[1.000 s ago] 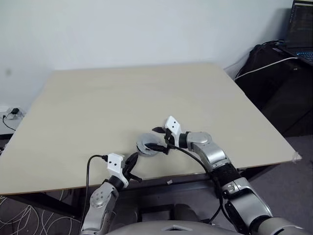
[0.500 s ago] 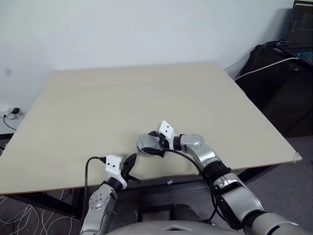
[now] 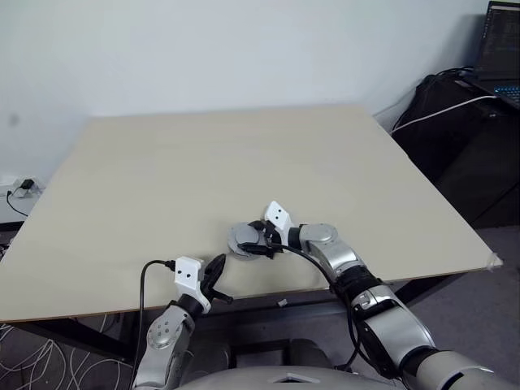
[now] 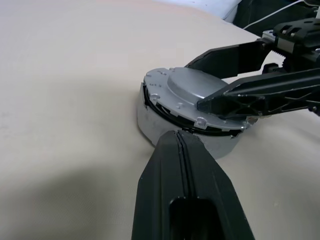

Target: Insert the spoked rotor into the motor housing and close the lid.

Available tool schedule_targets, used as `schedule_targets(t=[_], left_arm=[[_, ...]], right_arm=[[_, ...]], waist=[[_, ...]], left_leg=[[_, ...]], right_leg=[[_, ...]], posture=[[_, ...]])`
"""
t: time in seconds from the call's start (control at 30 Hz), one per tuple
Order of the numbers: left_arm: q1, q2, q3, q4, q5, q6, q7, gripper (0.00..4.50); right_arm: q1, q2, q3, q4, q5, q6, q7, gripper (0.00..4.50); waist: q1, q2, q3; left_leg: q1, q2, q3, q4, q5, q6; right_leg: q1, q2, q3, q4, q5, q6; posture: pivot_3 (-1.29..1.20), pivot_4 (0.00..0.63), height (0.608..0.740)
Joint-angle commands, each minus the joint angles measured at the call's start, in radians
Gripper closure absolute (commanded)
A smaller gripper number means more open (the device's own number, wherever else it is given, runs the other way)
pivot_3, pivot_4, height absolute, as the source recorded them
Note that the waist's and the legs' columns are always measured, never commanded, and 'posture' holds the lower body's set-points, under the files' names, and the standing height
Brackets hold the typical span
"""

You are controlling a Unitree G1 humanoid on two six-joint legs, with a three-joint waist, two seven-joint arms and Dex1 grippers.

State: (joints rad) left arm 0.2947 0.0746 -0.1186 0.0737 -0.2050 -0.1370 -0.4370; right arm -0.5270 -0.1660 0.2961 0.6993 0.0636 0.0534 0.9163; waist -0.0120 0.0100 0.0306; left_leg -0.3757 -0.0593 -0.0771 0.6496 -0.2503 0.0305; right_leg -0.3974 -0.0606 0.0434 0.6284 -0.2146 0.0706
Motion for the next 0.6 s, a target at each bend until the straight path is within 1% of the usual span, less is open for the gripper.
schedule_targets(t=[0.03,0.2,0.43,0.6], left_arm=[[-0.007,0.001,-0.003,-0.056,-0.003,0.001,0.003,4.5],[-0.006,0.001,-0.001,-0.054,-0.006,0.003,0.001,4.5],[-0.014,0.001,0.001,-0.029,-0.009,-0.005,-0.009,4.5],[-0.015,-0.001,0.0,-0.027,-0.01,-0.006,-0.009,4.5]], right_arm=[[0.0,0.001,-0.048,-0.048,0.022,0.009,-0.022,1.25],[0.053,0.014,-0.083,-0.149,0.067,0.093,-0.049,1.25],[0.131,0.009,-0.053,-0.255,0.047,0.147,-0.07,1.25],[0.151,0.02,-0.039,-0.273,0.026,0.161,-0.109,1.25]], waist=[[0.0,0.0,0.0],[0.001,0.0,0.0],[0.001,0.0,0.0],[0.0,0.0,0.0]], left_leg=[[0.0,0.0,0.0,0.0,0.0,0.0],[0.0,0.0,0.0,0.0,0.0,0.0],[0.0,0.0,0.0,0.0,0.0,0.0],[0.0,0.0,0.0,0.0,0.0,0.0]], right_leg=[[0.0,0.0,0.0,0.0,0.0,0.0],[0.0,0.0,0.0,0.0,0.0,0.0],[0.0,0.0,0.0,0.0,0.0,0.0],[0.0,0.0,0.0,0.0,-0.002,0.003]], posture=[[0.0,0.0,0.74],[0.0,0.0,0.74],[0.0,0.0,0.74],[0.0,0.0,0.74]])
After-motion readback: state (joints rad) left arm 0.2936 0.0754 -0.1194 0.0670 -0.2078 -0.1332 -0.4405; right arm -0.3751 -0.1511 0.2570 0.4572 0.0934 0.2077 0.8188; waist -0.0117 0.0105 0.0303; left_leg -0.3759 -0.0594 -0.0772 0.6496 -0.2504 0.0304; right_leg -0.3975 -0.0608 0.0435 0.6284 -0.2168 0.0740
